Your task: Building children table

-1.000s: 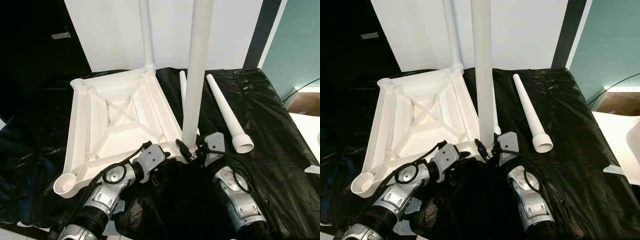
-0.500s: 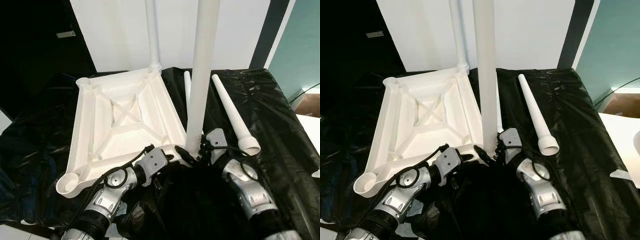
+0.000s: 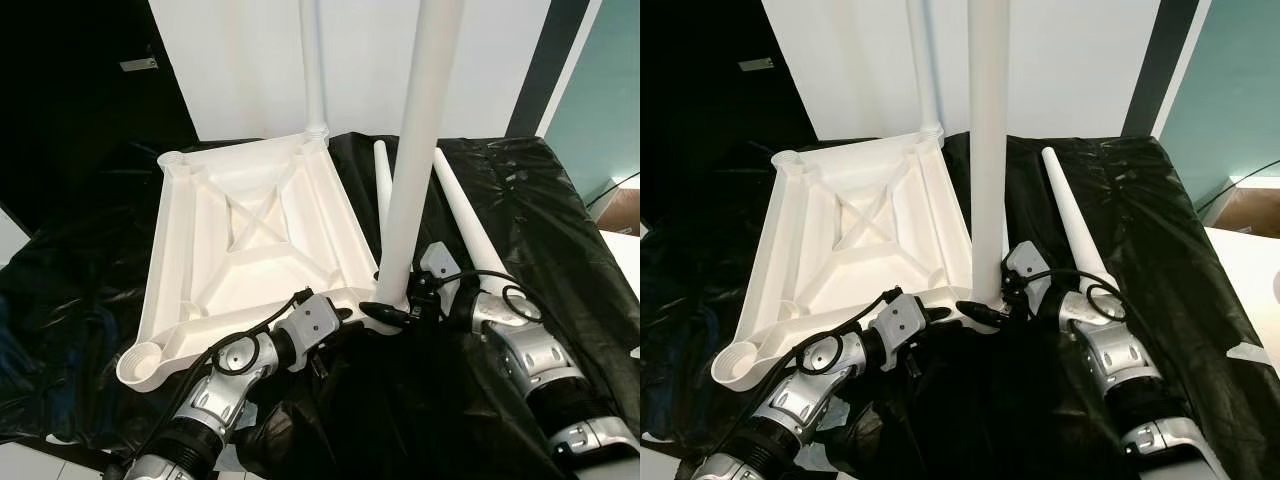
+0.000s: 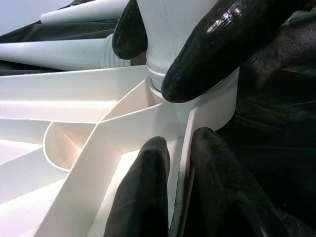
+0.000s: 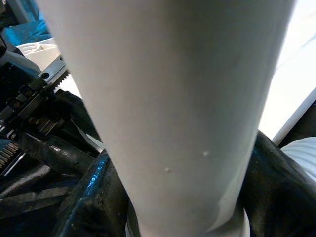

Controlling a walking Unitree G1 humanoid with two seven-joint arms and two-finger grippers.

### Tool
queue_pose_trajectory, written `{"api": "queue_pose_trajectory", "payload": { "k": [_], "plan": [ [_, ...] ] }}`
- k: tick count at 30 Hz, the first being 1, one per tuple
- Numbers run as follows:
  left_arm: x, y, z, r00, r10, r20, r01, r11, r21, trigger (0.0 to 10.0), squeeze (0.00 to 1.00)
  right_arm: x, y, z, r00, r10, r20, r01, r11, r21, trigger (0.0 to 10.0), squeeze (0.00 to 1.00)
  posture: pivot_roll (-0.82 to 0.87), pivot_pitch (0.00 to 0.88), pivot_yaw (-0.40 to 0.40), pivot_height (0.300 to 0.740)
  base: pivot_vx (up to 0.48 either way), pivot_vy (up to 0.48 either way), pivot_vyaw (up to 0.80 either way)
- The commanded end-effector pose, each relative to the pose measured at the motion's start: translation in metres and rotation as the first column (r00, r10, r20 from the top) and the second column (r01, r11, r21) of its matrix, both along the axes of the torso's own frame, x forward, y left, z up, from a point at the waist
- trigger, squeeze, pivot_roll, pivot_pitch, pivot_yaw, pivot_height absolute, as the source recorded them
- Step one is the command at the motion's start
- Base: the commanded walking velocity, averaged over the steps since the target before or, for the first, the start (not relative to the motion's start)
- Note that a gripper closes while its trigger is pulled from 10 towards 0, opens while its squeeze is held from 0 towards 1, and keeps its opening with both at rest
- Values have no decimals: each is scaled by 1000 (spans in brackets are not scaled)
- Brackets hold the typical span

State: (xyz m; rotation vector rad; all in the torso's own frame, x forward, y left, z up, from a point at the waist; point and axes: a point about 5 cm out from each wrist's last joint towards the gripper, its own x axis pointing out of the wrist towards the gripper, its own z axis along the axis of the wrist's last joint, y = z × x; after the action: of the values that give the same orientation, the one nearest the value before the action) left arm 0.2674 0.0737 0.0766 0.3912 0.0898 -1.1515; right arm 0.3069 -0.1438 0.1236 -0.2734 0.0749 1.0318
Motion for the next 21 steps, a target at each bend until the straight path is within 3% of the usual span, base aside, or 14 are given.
{"api": "queue_pose_trajectory", "payload": {
  "k": [1, 3, 4, 5, 6, 8, 9, 10, 13, 16, 21],
  "plan": [
    [-19, 12, -36, 987, -36, -158, 55, 992, 117, 10000, 0, 2, -14, -1, 998, -52, -30, 53, 999, 13, 0, 0, 58, 0, 45, 740, 0, 0, 0],
    [-19, 12, -36, 987, -36, -158, 55, 992, 118, 10000, 0, 1, -11, -2, 995, -90, -33, 91, 994, 56, 0, 0, 58, 0, 45, 740, 0, 0, 0],
    [-19, 12, -36, 987, -34, -158, 54, 992, 118, 10000, 0, -2, -6, -5, 986, -166, -15, 167, 980, 104, 0, 0, 64, 0, 40, 740, 0, 0, 0],
    [-19, 12, -36, 987, -33, -158, 53, 992, 119, 10000, 0, -5, -3, -9, 952, -306, 30, 298, 943, 148, 0, 0, 64, 0, 40, 740, 0, 0, 0],
    [-19, 12, -36, 987, -33, -158, 53, 992, 119, 10000, 0, -5, -3, -9, 952, -306, 30, 298, 943, 148, 0, 0, 64, 0, 40, 740, 0, 0, 0],
    [-20, 12, -36, 987, -34, -160, 53, 991, 120, 10000, 0, -17, 3, -14, 850, -519, 92, 486, 839, 244, 0, 0, 64, 0, 44, 740, 0, 0, 0],
    [-20, 12, -36, 987, -34, -160, 53, 991, 120, 10000, 0, -17, 3, -14, 850, -519, 92, 486, 839, 244, 0, 0, 64, 0, 44, 740, 0, 0, 0],
    [-20, 12, -37, 986, -35, -160, 55, 991, 121, 10000, 0, -23, 5, -15, 811, -576, 98, 536, 800, 270, 0, 0, 64, 0, 44, 740, 0, 0, 0],
    [-20, 12, -36, 986, -39, -160, 59, 991, 123, 10000, 0, -27, 5, -16, 777, -621, 99, 576, 766, 287, 0, 0, 64, 0, 44, 740, 0, 0, 0],
    [-20, 13, -36, 986, -50, -161, 71, 989, 129, 10000, 0, -24, -6, -15, 690, -718, 94, 668, 681, 301, 0, 0, 58, 0, 51, 740, 0, 0, 0],
    [-20, 13, -36, 985, -54, -161, 76, 988, 131, 10000, 0, -23, -5, -13, 681, -727, 94, 674, 671, 310, 0, 0, 54, 0, 53, 740, 0, 0, 0]
  ]
}}
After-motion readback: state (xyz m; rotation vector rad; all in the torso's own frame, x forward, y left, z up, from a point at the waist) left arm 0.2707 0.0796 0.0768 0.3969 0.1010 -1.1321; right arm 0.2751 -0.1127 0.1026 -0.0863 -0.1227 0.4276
